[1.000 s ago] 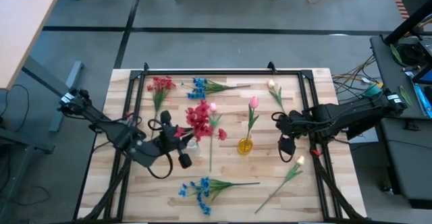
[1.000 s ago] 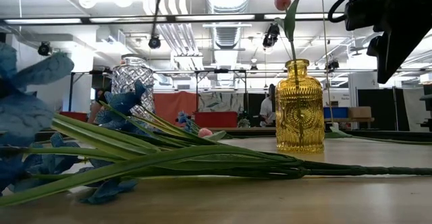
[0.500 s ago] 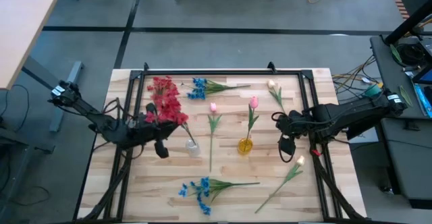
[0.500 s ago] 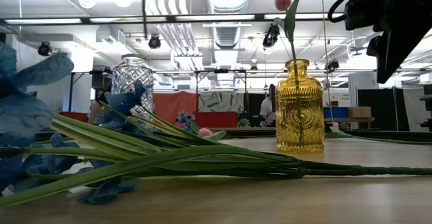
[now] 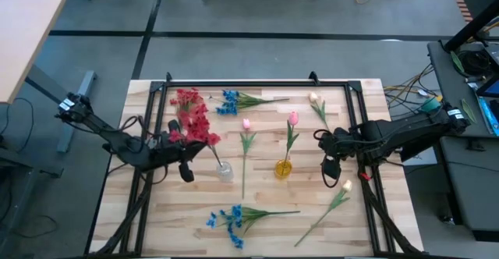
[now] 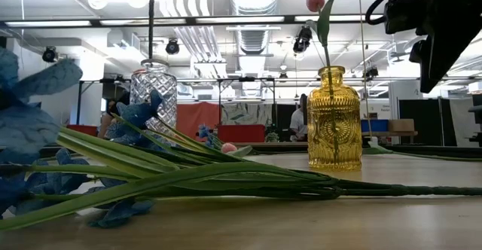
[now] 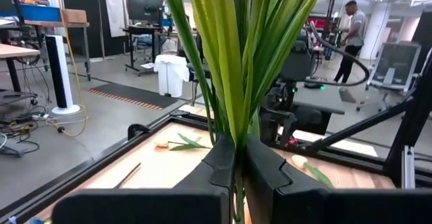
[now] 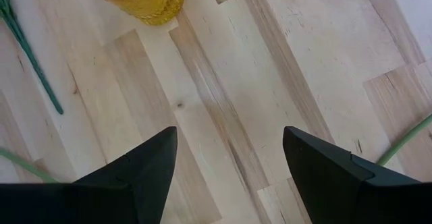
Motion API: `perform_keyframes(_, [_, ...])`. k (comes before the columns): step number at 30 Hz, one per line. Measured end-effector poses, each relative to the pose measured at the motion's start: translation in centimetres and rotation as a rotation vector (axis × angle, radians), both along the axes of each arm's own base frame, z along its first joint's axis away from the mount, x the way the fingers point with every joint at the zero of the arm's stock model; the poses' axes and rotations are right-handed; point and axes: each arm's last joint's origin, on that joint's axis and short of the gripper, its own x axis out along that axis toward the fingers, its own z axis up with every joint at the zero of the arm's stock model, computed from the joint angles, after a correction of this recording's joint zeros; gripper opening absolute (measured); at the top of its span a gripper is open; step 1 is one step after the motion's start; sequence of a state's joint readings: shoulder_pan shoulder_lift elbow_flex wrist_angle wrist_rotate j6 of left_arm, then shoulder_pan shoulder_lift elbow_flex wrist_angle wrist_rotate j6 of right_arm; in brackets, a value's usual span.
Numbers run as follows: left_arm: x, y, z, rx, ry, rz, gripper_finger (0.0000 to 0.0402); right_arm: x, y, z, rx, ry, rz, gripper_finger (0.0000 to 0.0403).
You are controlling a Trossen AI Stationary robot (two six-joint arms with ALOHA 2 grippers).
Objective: Sort flowers into vase by color
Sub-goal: Put the bottom red flower into the transparent vase
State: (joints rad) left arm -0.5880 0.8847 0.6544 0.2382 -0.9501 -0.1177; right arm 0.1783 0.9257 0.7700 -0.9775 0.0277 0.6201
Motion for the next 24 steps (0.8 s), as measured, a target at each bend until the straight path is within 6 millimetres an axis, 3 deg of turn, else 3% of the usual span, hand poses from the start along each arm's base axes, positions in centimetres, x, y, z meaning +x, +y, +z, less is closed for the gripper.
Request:
perform_keyframes(11, [1.0, -0.6, -0.8, -0.002, 0.032, 0.009, 0.0014, 0.0, 0.0, 0.0, 0.000, 0.000, 0.000, 0.0261])
perform_keyframes(24, [1.1, -0.7, -1.1, -0.021, 0.036, 0.036, 0.0140, 0.0, 0.0, 0.0, 0.001, -0.003, 0.000, 0.0261])
